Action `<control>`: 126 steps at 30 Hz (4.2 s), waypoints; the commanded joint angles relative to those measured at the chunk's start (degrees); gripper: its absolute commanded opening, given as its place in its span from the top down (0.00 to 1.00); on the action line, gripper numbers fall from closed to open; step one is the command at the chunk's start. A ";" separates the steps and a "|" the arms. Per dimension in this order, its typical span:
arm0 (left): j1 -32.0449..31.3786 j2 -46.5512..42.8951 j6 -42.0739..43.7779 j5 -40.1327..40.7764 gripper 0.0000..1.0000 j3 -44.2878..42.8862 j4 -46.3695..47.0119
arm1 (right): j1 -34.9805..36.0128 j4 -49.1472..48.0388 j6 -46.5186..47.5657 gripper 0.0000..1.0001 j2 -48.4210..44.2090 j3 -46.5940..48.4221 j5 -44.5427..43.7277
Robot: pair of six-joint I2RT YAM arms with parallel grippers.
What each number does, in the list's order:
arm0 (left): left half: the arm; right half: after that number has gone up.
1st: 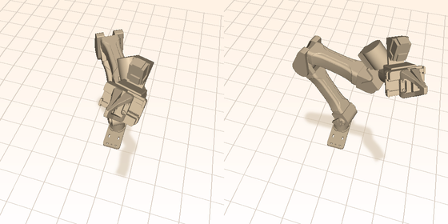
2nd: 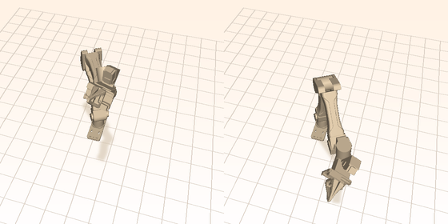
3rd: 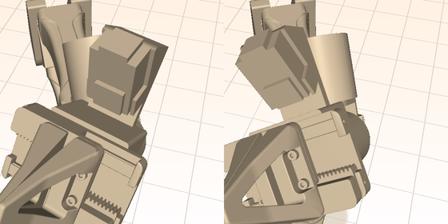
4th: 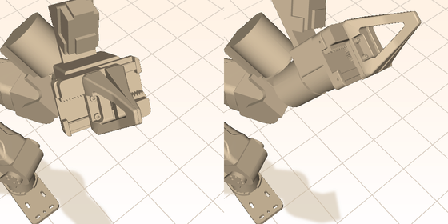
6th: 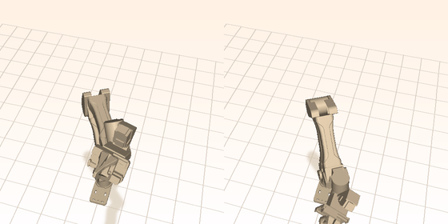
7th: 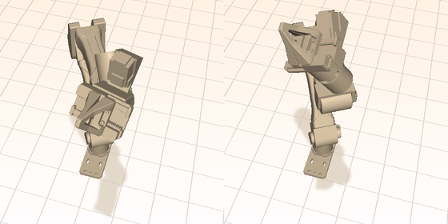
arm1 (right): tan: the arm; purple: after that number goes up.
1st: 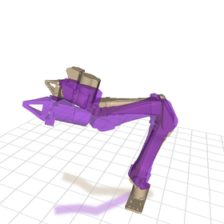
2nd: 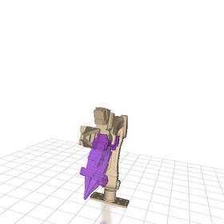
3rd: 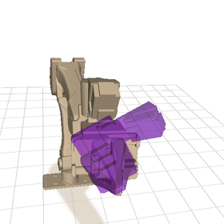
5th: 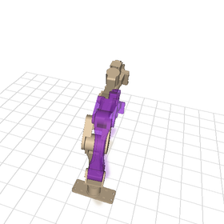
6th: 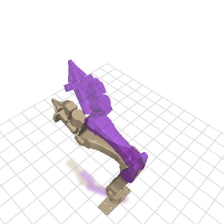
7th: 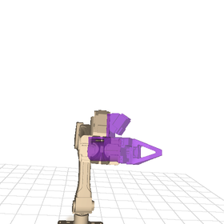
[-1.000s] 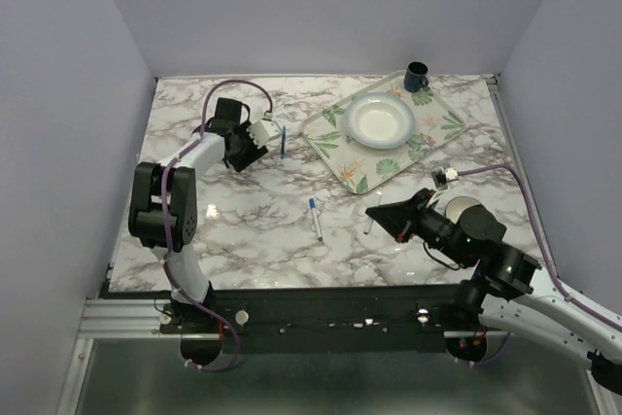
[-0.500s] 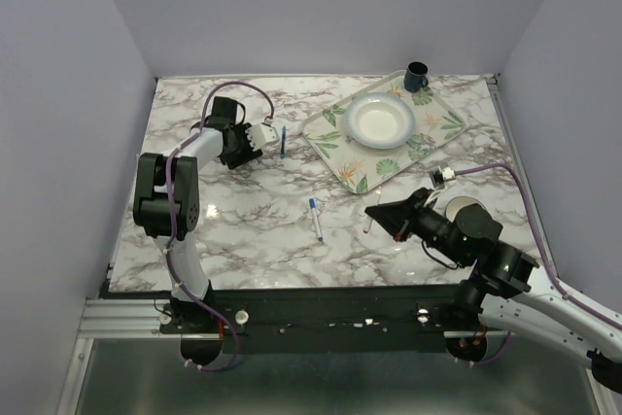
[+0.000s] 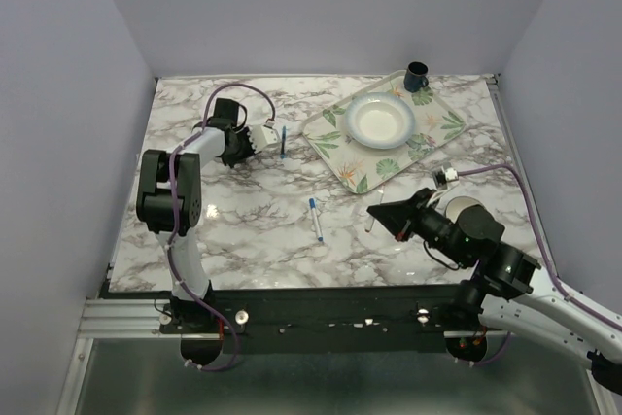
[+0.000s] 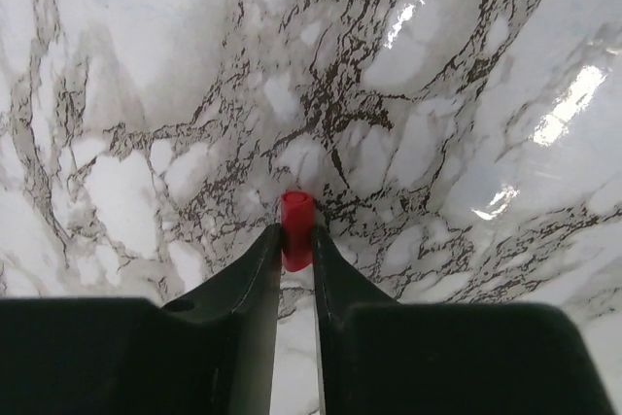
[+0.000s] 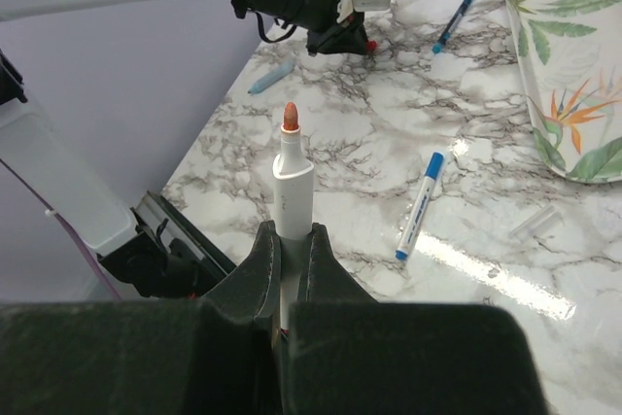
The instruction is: Insert the pens into the pen caps
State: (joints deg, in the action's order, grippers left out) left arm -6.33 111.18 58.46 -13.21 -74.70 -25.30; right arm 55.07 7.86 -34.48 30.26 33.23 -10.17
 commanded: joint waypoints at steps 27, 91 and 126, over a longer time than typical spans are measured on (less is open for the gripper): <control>-15.73 -25.11 -57.78 2.97 1.00 12.65 -0.55 | 0.13 7.53 -4.46 0.99 -7.94 -3.00 -2.75; -17.49 -90.61 -127.89 -9.11 1.00 56.85 45.16 | 8.21 -24.38 -0.15 0.99 44.18 17.48 29.60; -17.49 -94.48 -124.90 -11.48 1.00 56.59 42.09 | 8.30 -25.43 -1.64 0.99 43.48 15.90 26.87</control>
State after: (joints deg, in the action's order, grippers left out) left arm -23.51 17.65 -68.01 -22.57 -17.61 17.41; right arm 62.94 -16.67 -35.97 74.37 49.41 18.28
